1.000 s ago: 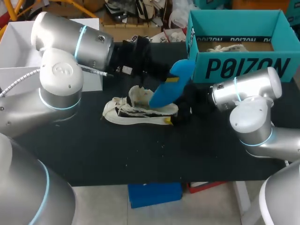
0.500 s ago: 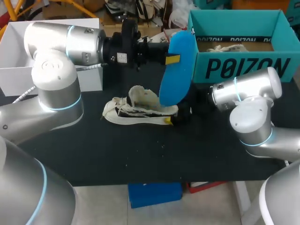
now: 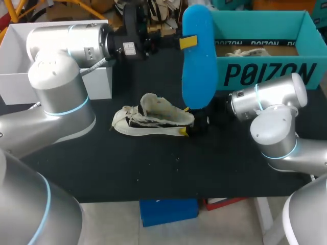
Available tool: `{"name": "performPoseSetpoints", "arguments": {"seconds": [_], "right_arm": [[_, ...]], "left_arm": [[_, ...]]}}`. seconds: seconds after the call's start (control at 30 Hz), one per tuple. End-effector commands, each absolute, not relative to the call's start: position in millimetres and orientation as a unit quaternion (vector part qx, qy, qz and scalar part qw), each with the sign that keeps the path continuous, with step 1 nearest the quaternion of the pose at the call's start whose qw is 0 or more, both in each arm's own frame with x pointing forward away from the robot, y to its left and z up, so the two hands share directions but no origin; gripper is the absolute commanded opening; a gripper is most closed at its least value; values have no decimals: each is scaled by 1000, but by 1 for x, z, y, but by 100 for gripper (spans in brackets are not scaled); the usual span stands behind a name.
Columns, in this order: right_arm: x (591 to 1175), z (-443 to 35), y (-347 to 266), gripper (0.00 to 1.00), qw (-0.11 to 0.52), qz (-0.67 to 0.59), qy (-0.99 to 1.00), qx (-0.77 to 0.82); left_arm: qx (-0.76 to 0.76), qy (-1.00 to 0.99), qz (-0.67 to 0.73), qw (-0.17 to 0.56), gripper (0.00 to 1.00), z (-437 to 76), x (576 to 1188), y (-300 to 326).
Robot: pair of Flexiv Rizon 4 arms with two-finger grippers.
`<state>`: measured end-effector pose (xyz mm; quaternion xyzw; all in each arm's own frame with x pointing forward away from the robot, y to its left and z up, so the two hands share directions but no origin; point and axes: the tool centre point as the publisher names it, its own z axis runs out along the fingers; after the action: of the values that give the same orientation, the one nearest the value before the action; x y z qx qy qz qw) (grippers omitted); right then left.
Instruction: Take the shoe out of the shoebox, open the shoe tongue, remove and reinsert the insole, then place the shoe into the shoebox
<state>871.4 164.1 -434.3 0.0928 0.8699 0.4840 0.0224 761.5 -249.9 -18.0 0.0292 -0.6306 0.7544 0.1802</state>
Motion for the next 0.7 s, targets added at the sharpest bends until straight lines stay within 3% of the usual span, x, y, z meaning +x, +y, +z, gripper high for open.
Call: {"name": "performPoseSetpoints", "arguments": {"seconds": [0.03, 0.7], "right_arm": [[872, -436, 164, 0, 22, 483, 871, 93], [872, -436, 164, 0, 22, 483, 871, 93]], "left_arm": [[29, -632, 751, 189, 0, -9, 760, -252], [12, -623, 750, 221, 0, 31, 745, -249]]}}
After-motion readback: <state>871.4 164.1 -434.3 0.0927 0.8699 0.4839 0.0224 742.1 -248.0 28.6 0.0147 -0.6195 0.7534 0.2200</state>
